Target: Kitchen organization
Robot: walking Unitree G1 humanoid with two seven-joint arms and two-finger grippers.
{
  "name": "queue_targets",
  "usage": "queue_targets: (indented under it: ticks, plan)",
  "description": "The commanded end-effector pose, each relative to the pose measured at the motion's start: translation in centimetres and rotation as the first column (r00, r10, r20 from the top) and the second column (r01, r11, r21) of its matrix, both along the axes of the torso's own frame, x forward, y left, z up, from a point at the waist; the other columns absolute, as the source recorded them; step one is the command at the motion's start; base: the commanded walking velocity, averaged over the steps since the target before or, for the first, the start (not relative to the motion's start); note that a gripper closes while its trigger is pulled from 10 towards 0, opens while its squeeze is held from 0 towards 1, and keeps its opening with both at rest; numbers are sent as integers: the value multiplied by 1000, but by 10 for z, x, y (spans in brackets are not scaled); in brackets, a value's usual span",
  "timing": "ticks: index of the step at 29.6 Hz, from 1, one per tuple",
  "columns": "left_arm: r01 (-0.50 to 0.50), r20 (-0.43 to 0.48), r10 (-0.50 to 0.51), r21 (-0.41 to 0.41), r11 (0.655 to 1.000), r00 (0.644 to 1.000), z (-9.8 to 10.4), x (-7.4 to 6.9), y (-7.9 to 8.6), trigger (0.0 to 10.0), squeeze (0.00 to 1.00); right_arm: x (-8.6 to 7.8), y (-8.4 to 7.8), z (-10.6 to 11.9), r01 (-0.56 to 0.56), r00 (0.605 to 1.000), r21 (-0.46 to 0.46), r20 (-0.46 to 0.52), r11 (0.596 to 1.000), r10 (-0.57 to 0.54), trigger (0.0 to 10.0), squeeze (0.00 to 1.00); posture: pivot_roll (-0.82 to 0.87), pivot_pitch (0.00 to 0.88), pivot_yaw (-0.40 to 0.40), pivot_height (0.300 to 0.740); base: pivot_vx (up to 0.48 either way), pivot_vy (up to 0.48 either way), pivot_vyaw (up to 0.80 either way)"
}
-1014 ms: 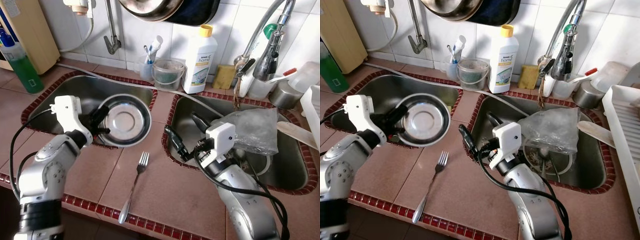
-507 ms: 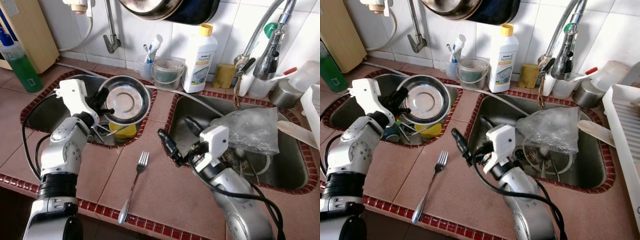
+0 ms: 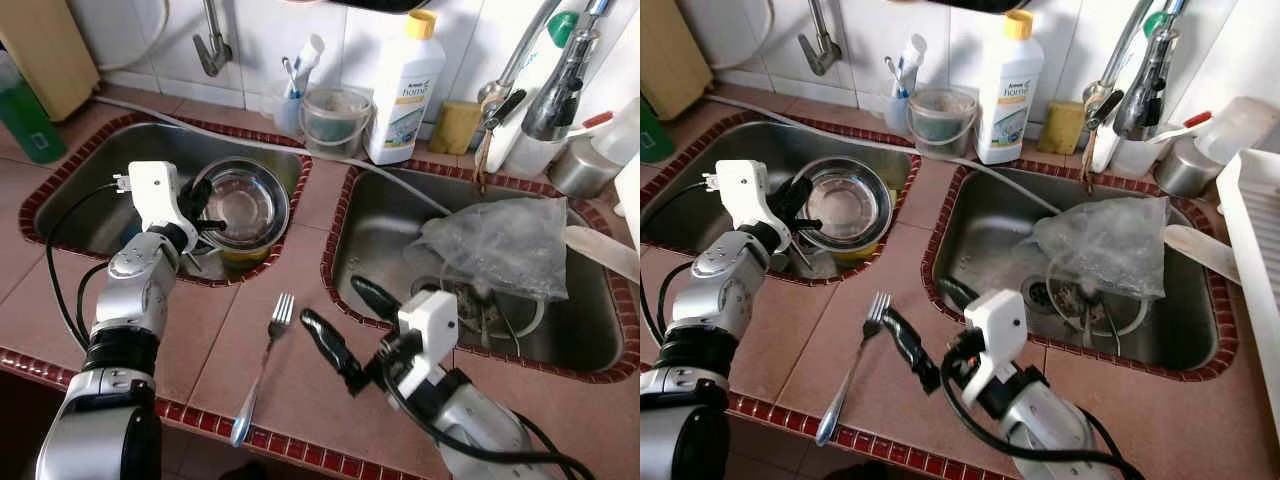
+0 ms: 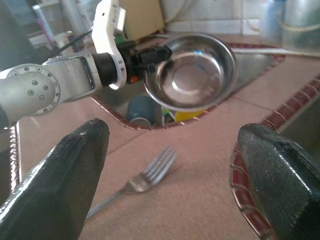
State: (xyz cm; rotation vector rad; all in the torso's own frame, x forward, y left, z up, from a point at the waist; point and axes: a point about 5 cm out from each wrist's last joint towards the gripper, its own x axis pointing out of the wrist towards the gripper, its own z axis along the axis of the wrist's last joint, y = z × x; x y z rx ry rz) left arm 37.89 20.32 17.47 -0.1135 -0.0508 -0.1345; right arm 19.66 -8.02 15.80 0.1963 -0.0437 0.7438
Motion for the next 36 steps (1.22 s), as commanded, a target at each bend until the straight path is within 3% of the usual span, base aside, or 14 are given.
queue_targets:
  ticks: [1,6,7,14,22,23,24,36]
  plan:
    - [-3,-1,3,33,999,1000,-1,2,-1,10000,0,-6,0,5,-15,1000,9,-1,1000,15,10000,0,-155,252,-14,740,0,0,0]
    - [-73,-23,74,46,996,997,-5,6,9,10000,0,-17,0,7,-37,999,-3,-25,999,37,10000,0,-183,272,-12,740,0,0,0]
    - [-83,-17,85,78,993,996,-4,6,12,10000,0,-18,0,8,-26,999,0,-28,1000,26,10000,0,-185,276,-13,740,0,0,0]
    - [-107,2,107,80,991,994,-1,8,17,10000,0,-23,-3,9,-10,998,-6,-58,1000,9,10000,0,-193,285,-10,740,0,0,0]
    - [-123,42,118,185,975,992,2,8,23,10000,0,-26,-4,10,-11,997,-14,-77,1000,10,10000,0,-191,283,-10,740,0,0,0]
    - [-137,54,128,214,967,990,3,8,25,10000,588,-26,-4,10,-12,997,-16,-78,1000,11,10000,0,-190,281,-9,740,0,0,0]
    - [-141,60,131,224,964,990,3,8,26,10000,1000,-26,-4,10,-13,997,-17,-78,1000,12,10000,0,-190,281,-9,740,0,0,0]
    - [-165,56,157,180,970,986,4,7,36,10000,1000,-18,-7,10,1,998,-24,-63,1000,-2,10000,0,-183,247,4,740,0,0,0]
